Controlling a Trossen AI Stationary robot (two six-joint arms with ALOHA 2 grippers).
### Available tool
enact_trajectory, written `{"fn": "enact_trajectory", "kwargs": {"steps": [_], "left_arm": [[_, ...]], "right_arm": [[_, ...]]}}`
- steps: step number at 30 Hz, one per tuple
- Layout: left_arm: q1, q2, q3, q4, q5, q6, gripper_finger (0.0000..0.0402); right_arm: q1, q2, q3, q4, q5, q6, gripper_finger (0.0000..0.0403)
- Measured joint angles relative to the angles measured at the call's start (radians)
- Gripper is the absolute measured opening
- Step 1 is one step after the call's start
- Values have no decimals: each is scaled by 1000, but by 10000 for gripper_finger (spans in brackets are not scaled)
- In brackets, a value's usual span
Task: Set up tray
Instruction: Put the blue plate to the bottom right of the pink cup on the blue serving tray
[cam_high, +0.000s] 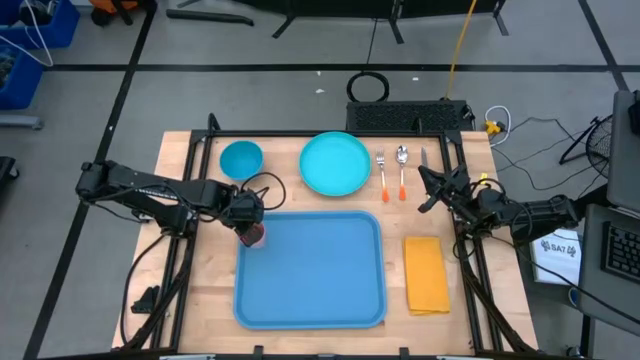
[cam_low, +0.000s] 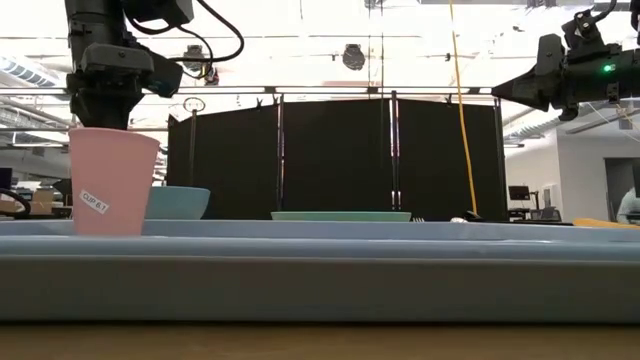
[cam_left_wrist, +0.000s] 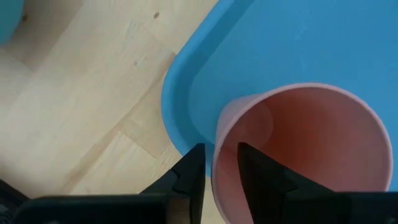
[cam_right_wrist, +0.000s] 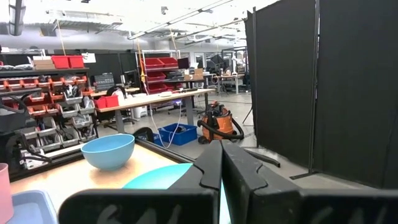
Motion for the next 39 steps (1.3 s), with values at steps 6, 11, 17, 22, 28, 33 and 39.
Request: {"fn": "enact_trajectory", "kwargs": {"steps": [6, 11, 17, 22, 28, 33, 39], "left_arm": [[0, 0, 33, -3, 1, 20, 101], [0, -1, 112, -8, -3, 98, 101], [0, -15, 184, -19, -80, 213, 102], [1, -95, 155, -2, -303, 298, 102], [37, -316, -19, 332, -487, 470, 102], [146, -533, -285, 787, -293, 699, 102], [340, -684, -465, 943, -107, 691, 102]], "right_arm": [[0, 0, 0, 0, 0, 0, 0], [0, 0, 0, 0, 0, 0, 0], [0, 0, 0, -1, 0, 0, 0], [0, 0, 0, -19, 0, 0, 0], [0, 0, 0, -22, -1, 16, 0], [-3, 17, 5, -8, -28, 80, 0], [-57, 178, 166, -166, -32, 178, 0]]}}
